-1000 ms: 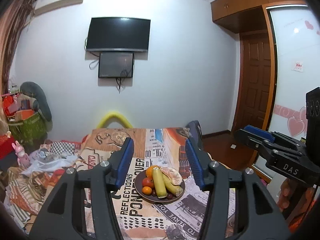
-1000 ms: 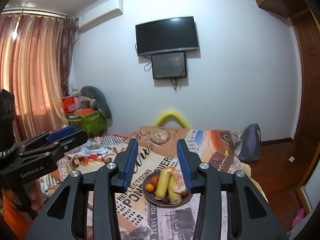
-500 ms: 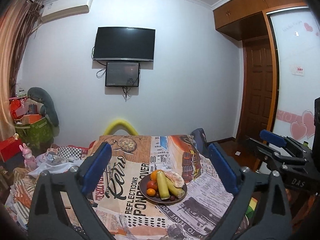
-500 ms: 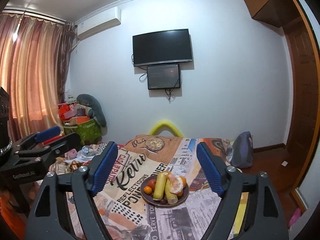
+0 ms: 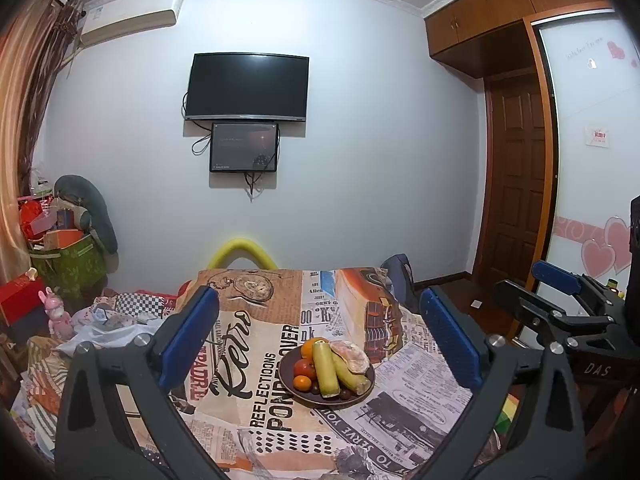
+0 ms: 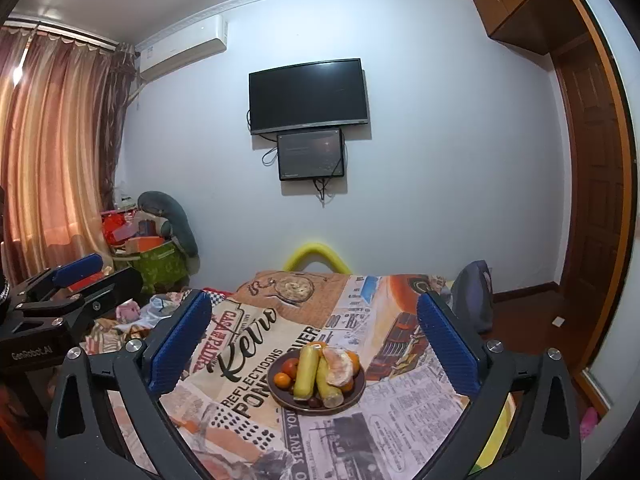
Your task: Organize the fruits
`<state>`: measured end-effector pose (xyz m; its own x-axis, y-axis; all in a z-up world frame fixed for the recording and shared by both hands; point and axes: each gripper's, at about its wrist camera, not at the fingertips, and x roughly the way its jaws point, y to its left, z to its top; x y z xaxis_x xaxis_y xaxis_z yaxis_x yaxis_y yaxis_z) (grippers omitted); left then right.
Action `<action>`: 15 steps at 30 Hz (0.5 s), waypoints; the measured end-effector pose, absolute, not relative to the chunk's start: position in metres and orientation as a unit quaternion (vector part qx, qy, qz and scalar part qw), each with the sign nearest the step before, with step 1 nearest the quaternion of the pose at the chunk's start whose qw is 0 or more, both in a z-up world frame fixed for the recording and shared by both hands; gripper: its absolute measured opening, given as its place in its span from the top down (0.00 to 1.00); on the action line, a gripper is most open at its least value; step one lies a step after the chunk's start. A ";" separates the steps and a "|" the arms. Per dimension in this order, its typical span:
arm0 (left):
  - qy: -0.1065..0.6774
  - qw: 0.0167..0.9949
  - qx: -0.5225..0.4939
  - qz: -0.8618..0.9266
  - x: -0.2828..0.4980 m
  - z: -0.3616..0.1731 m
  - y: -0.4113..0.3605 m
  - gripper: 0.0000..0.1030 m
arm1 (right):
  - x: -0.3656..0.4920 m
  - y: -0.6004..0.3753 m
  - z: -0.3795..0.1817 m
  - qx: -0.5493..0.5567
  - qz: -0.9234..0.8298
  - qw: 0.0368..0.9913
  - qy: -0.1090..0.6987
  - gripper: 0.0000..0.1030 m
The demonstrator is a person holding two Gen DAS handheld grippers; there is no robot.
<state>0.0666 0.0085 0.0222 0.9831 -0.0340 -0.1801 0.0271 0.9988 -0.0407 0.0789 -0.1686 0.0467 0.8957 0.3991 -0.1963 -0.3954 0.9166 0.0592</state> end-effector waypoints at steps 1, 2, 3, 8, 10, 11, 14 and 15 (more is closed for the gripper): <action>0.090 0.996 -0.019 -0.015 0.067 0.022 0.008 0.01 | 0.079 -0.169 0.046 0.009 0.204 0.974 0.103 0.00; 0.090 0.996 -0.019 -0.015 0.067 0.022 0.008 0.01 | 0.078 -0.170 0.046 0.009 0.204 0.973 0.103 0.00; 0.090 0.996 -0.018 -0.014 0.067 0.022 0.007 0.01 | 0.078 -0.170 0.046 0.008 0.203 0.974 0.103 0.00; 0.089 0.996 -0.017 -0.015 0.065 0.021 0.007 0.01 | 0.077 -0.169 0.047 0.005 0.203 0.974 0.102 0.00; 0.090 0.996 -0.017 -0.016 0.065 0.021 0.006 0.01 | 0.077 -0.169 0.047 0.005 0.202 0.974 0.102 0.00; 0.090 0.996 -0.017 -0.016 0.065 0.021 0.006 0.01 | 0.077 -0.169 0.047 0.005 0.202 0.974 0.102 0.00; 0.091 0.996 -0.017 -0.017 0.066 0.021 0.006 0.01 | 0.076 -0.169 0.047 0.003 0.201 0.974 0.101 0.00; 0.091 0.996 -0.017 -0.018 0.066 0.021 0.006 0.01 | 0.076 -0.169 0.048 0.003 0.201 0.974 0.101 0.00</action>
<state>0.0659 0.0058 0.0212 0.9827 -0.0384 -0.1810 0.0322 0.9988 -0.0368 0.0764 -0.1686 0.0475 0.8985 0.3926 -0.1963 -0.3915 0.9190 0.0459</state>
